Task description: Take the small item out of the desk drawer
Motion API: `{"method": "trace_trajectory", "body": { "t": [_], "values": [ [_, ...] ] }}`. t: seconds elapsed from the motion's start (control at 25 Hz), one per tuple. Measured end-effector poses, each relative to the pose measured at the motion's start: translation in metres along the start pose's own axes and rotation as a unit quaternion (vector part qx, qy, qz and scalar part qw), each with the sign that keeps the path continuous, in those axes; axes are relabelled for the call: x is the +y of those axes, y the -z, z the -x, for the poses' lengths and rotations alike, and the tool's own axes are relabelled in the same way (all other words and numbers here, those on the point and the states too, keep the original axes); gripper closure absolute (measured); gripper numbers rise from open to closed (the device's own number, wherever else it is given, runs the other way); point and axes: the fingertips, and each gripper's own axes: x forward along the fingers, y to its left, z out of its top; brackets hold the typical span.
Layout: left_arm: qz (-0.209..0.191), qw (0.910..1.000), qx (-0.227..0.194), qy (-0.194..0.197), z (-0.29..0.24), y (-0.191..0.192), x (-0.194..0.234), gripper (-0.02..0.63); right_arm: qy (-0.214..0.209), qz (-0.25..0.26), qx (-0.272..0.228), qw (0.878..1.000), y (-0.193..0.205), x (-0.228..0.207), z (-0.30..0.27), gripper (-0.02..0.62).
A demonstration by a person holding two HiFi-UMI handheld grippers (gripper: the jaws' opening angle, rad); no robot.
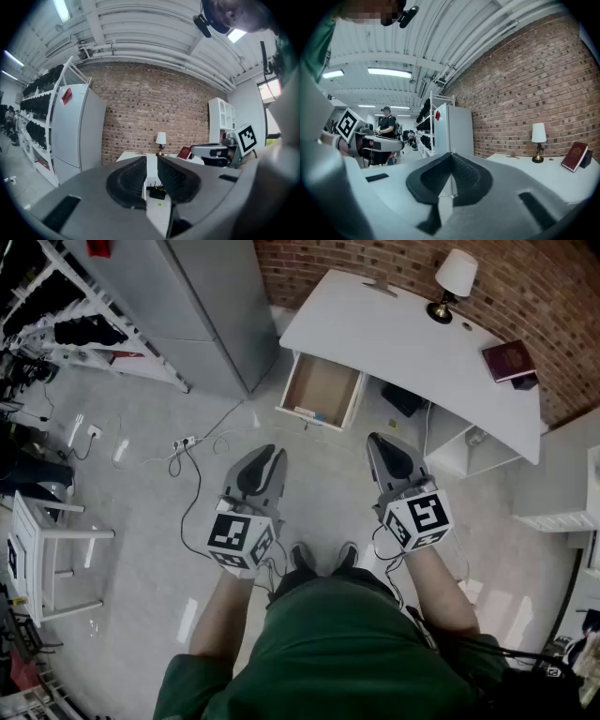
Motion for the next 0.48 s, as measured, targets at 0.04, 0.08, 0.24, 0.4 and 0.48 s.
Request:
{"method": "trace_trajectory", "body": {
  "t": [0.04,0.08,0.24,0.4,0.48],
  "values": [
    [0.000,1.0000,0.000,-0.002,-0.002,-0.001,-0.005,0.540,-0.002,0.002,-0.001,1.000,0.000,-0.004,0.003,0.594],
    [0.000,1.0000,0.000,-0.004,-0.005,-0.001,-0.010,0.540,-0.005,0.003,-0.001,1.000,-0.001,-0.008,0.006,0.594],
    [-0.001,1.0000,0.000,-0.010,-0.012,-0.002,-0.029,0.540,-0.018,-0.002,-0.003,1.000,0.001,-0.021,0.015,0.594],
    [0.001,0.9998,0.001,-0.022,-0.016,-0.002,-0.039,0.540,-0.022,-0.002,0.001,1.000,0.005,-0.035,0.020,0.592],
    [0.003,0.9996,0.002,-0.029,-0.017,0.000,-0.044,0.540,-0.025,-0.002,0.007,1.000,0.008,-0.042,0.021,0.592]
  ]
}}
